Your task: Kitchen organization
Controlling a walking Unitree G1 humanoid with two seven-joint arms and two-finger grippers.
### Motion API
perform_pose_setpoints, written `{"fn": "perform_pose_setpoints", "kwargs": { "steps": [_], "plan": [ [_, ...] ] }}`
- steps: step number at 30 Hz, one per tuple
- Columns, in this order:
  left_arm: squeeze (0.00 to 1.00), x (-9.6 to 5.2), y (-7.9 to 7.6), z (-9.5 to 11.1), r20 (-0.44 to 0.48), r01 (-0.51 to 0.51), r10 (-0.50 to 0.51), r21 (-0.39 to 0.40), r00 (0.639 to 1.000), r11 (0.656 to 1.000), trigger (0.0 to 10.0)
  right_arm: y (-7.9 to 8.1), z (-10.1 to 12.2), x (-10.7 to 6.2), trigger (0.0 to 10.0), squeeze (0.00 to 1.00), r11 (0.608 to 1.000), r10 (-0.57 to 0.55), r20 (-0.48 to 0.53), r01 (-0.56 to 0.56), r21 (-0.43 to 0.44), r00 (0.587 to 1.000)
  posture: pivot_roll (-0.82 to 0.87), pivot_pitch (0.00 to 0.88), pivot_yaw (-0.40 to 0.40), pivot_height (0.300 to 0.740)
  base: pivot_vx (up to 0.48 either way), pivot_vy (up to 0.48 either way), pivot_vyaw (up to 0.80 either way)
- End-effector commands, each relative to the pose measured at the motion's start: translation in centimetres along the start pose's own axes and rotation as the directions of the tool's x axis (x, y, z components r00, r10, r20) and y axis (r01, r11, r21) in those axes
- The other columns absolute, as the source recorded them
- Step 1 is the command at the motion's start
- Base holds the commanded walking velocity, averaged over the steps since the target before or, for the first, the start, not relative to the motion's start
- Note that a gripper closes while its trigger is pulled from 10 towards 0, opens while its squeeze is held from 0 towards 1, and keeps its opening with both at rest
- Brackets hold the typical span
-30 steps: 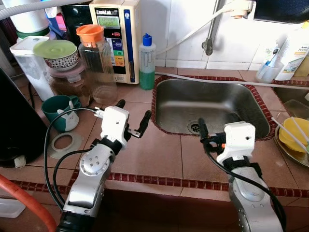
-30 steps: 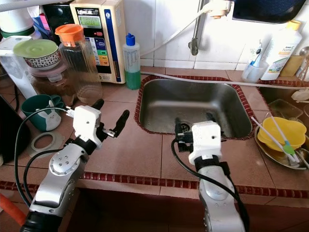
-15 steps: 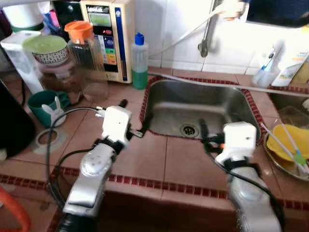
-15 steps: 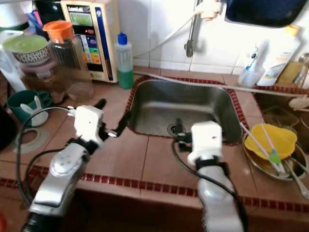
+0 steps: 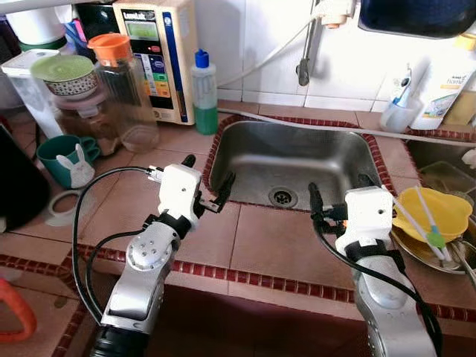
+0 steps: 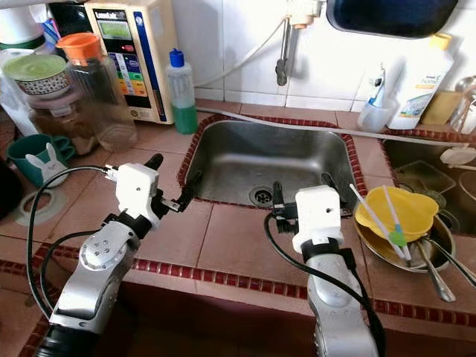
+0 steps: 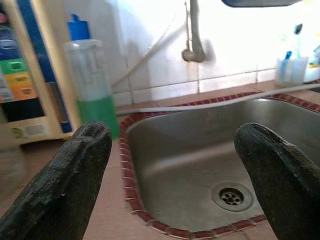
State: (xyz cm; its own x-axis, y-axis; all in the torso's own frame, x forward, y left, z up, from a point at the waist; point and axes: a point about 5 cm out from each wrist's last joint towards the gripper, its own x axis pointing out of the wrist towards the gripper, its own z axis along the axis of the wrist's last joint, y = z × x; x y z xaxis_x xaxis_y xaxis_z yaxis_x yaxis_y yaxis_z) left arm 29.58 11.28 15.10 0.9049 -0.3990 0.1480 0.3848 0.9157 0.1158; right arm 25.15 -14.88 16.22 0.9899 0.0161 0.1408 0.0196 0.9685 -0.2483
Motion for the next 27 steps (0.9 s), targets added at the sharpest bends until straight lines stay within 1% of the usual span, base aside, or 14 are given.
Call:
{"fn": "perform_pose_setpoints", "kwargs": {
  "steps": [1,3,7,21,27],
  "plan": [
    [0.00,0.29,0.32,0.11,0.000,-0.013,0.013,0.000,1.000,1.000,10.0,-0.17,0.16,0.05,10.0,0.00,1.000,-0.019,0.000,0.019,-0.001,1.000,0.09,0.000,0.012,0.740,0.000,0.000,0.00],
    [0.00,0.45,0.51,0.20,0.001,-0.017,0.017,0.000,1.000,1.000,10.0,-0.12,-0.03,-0.02,10.0,0.00,1.000,-0.025,-0.014,0.025,0.019,1.000,0.09,0.000,0.014,0.740,0.000,0.000,-0.39],
    [0.00,0.49,0.63,0.26,0.002,-0.018,0.018,0.002,1.000,1.000,10.0,-0.11,-0.04,-0.09,10.0,0.00,1.000,-0.025,-0.017,0.025,0.005,1.000,0.08,0.000,0.015,0.740,0.000,0.000,-0.78],
    [0.00,0.37,0.59,0.26,-0.001,-0.009,0.009,-0.004,1.000,1.000,10.0,0.17,0.07,-0.54,10.0,0.00,1.000,-0.016,-0.025,0.016,0.018,1.000,0.08,0.000,0.018,0.740,0.000,0.000,-0.78],
    [0.00,0.20,0.57,0.22,-0.006,-0.006,0.006,-0.005,1.000,1.000,10.0,0.34,0.32,-0.50,10.0,0.00,1.000,-0.009,-0.016,0.009,0.006,1.000,0.08,0.000,0.018,0.740,0.000,0.000,-0.78]
  ]
}}
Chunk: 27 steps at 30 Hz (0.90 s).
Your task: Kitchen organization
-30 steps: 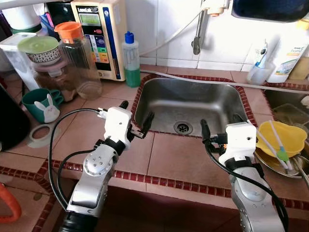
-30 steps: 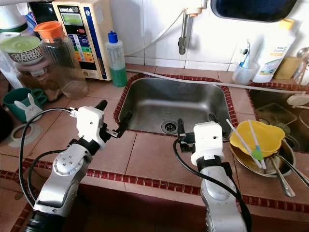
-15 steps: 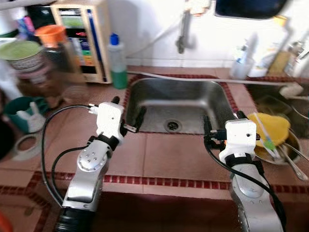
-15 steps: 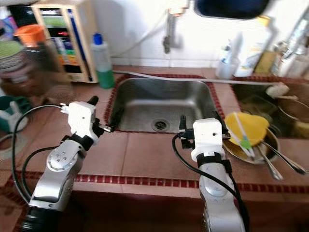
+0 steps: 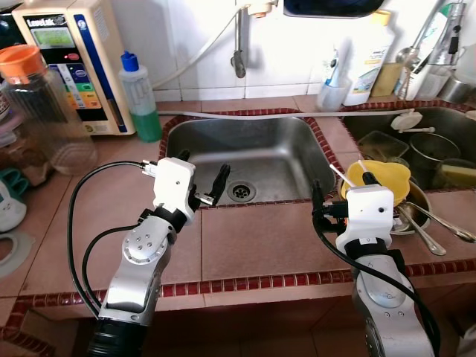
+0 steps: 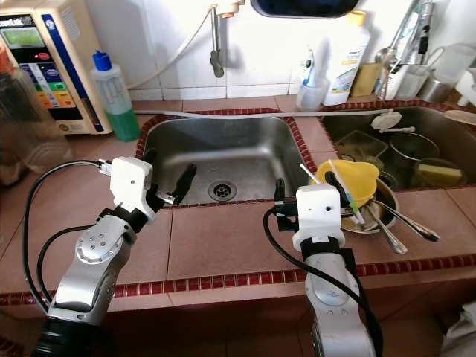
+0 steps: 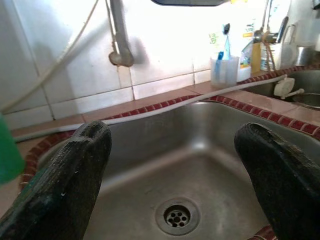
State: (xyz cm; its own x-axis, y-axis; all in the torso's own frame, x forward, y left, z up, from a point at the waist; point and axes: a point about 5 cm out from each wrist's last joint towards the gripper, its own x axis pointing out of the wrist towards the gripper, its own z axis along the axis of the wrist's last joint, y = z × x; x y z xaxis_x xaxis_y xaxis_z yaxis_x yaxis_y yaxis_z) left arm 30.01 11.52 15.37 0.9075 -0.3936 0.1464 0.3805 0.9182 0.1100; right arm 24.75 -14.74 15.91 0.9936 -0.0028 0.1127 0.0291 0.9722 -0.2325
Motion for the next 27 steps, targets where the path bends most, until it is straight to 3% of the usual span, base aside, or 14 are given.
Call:
{"fn": "perform_pose_setpoints", "kwargs": {
  "steps": [1,20,27],
  "plan": [
    [0.00,-0.1,0.1,0.0,-0.004,-0.001,0.001,0.001,1.000,1.000,10.0,0.2,0.6,-0.1,10.0,0.00,1.000,0.002,0.017,-0.002,-0.010,1.000,0.08,0.000,0.018,0.740,0.000,0.000,-0.78],
    [0.00,-0.1,-0.1,0.0,-0.008,0.007,-0.007,-0.006,1.000,1.000,10.0,-1.0,0.9,0.4,10.0,0.00,0.994,-0.060,0.004,0.060,-0.091,0.998,0.08,0.000,0.018,0.740,0.000,0.000,-0.77],
    [0.00,-0.2,-0.2,-0.1,-0.011,0.009,-0.009,-0.009,1.000,1.000,10.0,-1.5,1.3,1.0,10.0,0.00,0.997,-0.055,-0.045,0.053,-0.058,0.997,0.08,0.000,0.013,0.740,0.000,0.000,0.00]
  ]
}}
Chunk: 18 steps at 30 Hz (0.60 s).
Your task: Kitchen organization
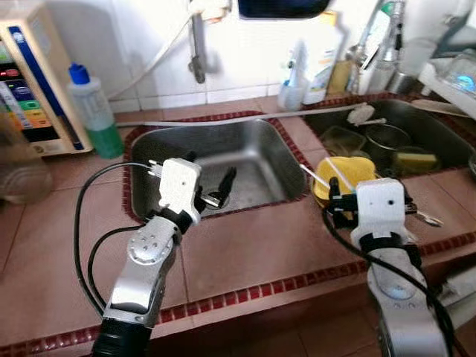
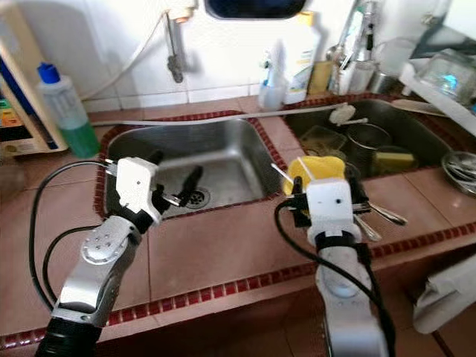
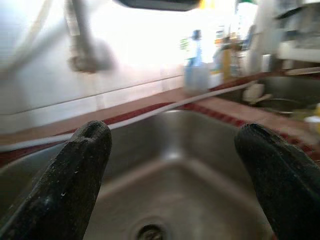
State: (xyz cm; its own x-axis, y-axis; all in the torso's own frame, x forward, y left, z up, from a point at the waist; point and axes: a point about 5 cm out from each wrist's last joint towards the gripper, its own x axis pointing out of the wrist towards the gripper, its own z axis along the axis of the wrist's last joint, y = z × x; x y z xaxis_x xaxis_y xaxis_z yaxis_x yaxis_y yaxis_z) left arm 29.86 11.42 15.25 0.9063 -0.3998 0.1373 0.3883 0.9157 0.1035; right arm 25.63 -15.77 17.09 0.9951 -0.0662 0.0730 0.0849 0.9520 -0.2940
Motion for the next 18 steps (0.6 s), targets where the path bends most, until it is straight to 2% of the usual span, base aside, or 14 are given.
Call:
{"fn": "perform_pose_setpoints", "kwargs": {
  "steps": [1,5,7,11,16,18],
  "plan": [
    [0.00,-0.2,0.1,0.0,-0.006,0.002,-0.002,-0.001,1.000,1.000,10.0,-0.5,0.7,0.1,10.0,0.00,1.000,-0.005,0.008,0.005,0.006,1.000,0.07,0.000,0.013,0.740,0.000,0.000,0.00],
    [0.00,-0.2,0.0,-0.1,-0.009,0.002,-0.002,-0.002,1.000,1.000,10.0,-0.8,0.7,0.6,10.0,0.00,1.000,0.016,-0.010,-0.016,0.011,1.000,0.07,0.000,0.012,0.740,0.000,0.000,0.00],
    [0.00,-0.1,-0.1,-0.1,-0.009,0.006,-0.006,-0.004,1.000,1.000,10.0,-1.3,0.2,1.0,10.0,0.00,1.000,0.029,-0.052,-0.029,-0.001,0.998,0.07,0.000,0.011,0.740,0.000,0.000,0.00],
    [0.00,0.0,-0.2,-0.1,-0.010,0.010,-0.010,-0.008,1.000,1.000,10.0,-2.5,-0.3,1.4,10.0,0.00,0.999,-0.011,-0.097,0.008,-0.034,0.995,0.07,0.000,0.011,0.740,0.000,0.000,0.00],
    [0.00,-0.1,-0.2,-0.2,-0.013,0.013,-0.013,-0.010,1.000,1.000,10.0,-3.2,-0.7,1.7,10.0,0.00,0.998,-0.038,-0.130,0.032,-0.050,0.991,0.08,0.000,0.010,0.740,0.000,0.000,0.00],
    [0.00,-0.1,-0.3,-0.3,-0.022,0.018,-0.018,-0.012,1.000,1.000,10.0,-3.6,-1.4,1.7,10.0,0.00,0.998,-0.047,-0.187,0.039,-0.046,0.981,0.07,0.000,0.010,0.740,0.000,0.000,0.00]
  ]
}}
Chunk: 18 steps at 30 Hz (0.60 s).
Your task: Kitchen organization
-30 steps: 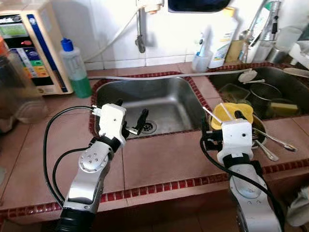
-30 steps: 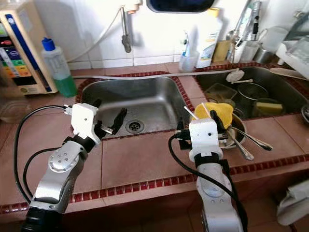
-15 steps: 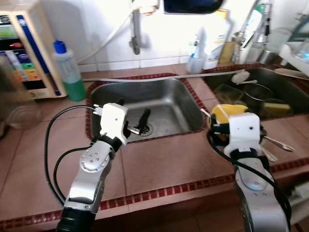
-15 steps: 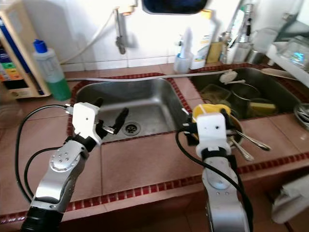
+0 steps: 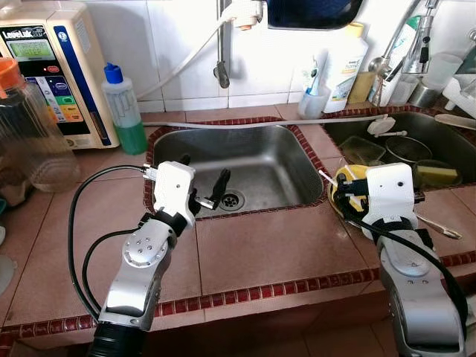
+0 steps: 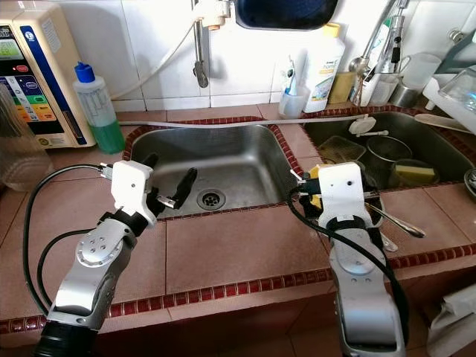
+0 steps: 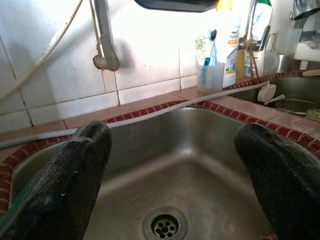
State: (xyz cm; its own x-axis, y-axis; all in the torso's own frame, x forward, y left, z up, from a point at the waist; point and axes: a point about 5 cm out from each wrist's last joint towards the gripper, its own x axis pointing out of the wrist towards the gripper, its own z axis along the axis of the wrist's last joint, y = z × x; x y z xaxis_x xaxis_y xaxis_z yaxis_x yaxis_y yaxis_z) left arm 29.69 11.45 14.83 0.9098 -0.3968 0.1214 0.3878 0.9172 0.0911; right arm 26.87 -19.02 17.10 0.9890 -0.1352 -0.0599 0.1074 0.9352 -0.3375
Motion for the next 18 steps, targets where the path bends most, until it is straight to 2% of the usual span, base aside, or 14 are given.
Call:
{"fn": "perform_pose_setpoints", "kwargs": {
  "steps": [1,18],
  "plan": [
    [0.00,0.1,-0.3,0.1,-0.008,0.022,-0.022,0.000,1.000,1.000,10.0,-0.6,-0.5,0.3,10.0,0.00,1.000,-0.016,-0.051,0.016,0.001,0.999,0.07,0.000,0.010,0.740,0.000,0.000,0.00],
    [0.00,-0.1,-0.5,-0.1,-0.022,0.040,-0.040,-0.004,0.999,0.999,10.0,-1.0,-1.9,0.7,10.0,0.00,0.993,0.025,-0.139,-0.008,0.119,0.990,0.08,0.000,0.012,0.740,0.000,0.000,0.00]
  ]
}}
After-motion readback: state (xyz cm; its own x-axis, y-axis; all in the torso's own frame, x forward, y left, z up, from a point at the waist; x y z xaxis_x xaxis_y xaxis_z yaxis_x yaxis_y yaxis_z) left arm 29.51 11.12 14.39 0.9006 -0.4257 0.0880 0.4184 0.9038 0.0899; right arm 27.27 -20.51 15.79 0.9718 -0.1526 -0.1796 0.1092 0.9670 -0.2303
